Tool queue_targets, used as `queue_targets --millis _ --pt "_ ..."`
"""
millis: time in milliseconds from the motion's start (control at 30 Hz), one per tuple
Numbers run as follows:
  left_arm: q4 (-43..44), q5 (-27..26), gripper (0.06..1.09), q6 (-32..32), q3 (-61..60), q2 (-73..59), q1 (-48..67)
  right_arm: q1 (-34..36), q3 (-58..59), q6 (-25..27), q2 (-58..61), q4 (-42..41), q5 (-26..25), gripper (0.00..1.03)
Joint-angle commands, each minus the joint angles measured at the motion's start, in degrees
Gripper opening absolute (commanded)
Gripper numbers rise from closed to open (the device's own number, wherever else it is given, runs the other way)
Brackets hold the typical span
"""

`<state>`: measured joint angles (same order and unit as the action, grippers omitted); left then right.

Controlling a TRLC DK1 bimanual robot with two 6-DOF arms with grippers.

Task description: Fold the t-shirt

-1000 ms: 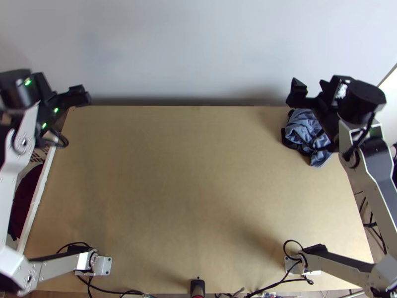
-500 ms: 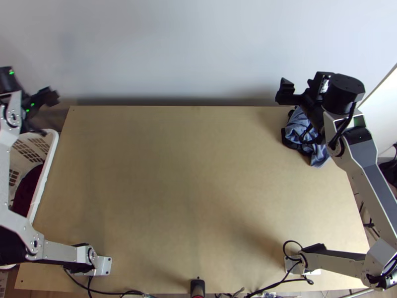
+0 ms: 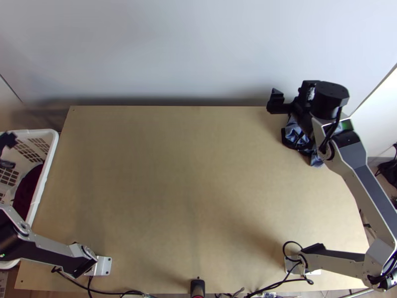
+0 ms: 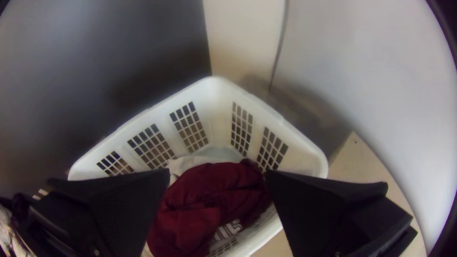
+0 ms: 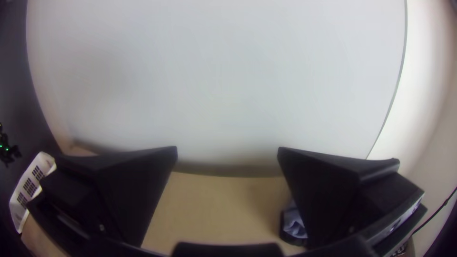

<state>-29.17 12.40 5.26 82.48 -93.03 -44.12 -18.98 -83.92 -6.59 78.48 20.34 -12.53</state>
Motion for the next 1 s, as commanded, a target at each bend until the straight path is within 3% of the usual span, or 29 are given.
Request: queue_targets --millis 0,200,500,967 --pt "7.9 -1.51 1.04 -3.76 -5.75 -6.99 -9.93 -1.67 2.01 1.23 -0.17 0.05 -1.0 0.98" --pt "17.13 -3.0 1.04 -6.49 -9.62 -13.58 -14.94 -2.2 2.09 1.49 -0.43 0.05 -1.35 0.98" --pt "21.7 -3.0 1.04 -9.21 -14.63 -22.01 -18.99 -2.29 3.76 2.02 -2.45 0.32 -2.41 0.98" --pt "21.35 -9.59 1.04 -10.27 -13.22 -30.63 -20.39 -2.55 4.38 2.11 -3.42 1.99 -3.37 0.98"
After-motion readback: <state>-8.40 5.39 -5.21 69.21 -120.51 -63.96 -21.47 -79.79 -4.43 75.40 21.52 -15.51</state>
